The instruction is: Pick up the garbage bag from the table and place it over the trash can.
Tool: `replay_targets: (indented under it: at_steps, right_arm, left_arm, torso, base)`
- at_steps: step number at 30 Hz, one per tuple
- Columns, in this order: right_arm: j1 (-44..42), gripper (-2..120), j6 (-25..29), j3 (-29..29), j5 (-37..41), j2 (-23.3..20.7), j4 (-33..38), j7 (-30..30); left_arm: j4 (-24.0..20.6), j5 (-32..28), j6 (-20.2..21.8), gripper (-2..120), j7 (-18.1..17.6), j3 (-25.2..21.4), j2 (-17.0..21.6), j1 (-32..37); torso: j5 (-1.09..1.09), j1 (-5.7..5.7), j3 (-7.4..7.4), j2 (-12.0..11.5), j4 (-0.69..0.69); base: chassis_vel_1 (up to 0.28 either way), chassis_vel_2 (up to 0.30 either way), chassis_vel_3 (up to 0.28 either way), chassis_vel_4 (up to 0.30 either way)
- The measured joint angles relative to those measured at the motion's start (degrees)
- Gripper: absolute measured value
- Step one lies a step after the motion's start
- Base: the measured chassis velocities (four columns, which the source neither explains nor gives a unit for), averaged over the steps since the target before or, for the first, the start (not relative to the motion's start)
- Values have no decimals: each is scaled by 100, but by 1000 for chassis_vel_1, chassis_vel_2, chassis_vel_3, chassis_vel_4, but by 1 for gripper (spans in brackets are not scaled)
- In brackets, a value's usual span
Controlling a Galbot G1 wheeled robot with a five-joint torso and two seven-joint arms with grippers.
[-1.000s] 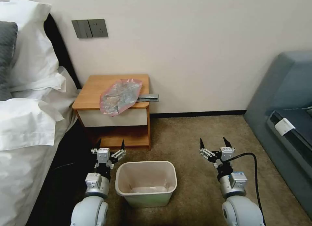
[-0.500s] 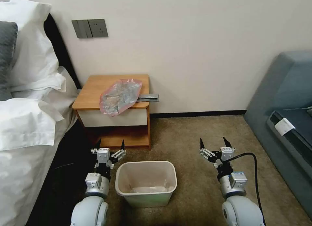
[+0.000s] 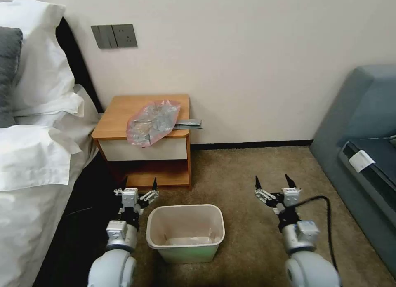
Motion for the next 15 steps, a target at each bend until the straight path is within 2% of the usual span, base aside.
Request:
replay_targets:
  at_steps: [3,7,12,15]
  right_arm:
    - [-18,100,3,-28,31,-4,36,-32]
    - [-31,100,11,-63,62,-3,68,-102]
    - [73,100,172,-113,172,-46,49,-186]
    - [388,100,502,-189,217,-208,-112,-446]
  left_arm:
    - [-87,-284,-30,100,-12,-119,135,101]
    - [-181,-700,74,100,194,165,182,211]
    - [-133,-743,88,100,307,354,186,229]
    - [-60,-573,14,100,351,410,168,228]
  torso:
    - [-6,0,0,0,4]
    - [-7,0,0,0,-1]
    - [-6,0,0,0,-1]
    - [-6,0,1,0,-1]
  base:
    - [0,0,0,0]
    - [0,0,0,0]
    - [0,0,0,0]
    - [0,0,0,0]
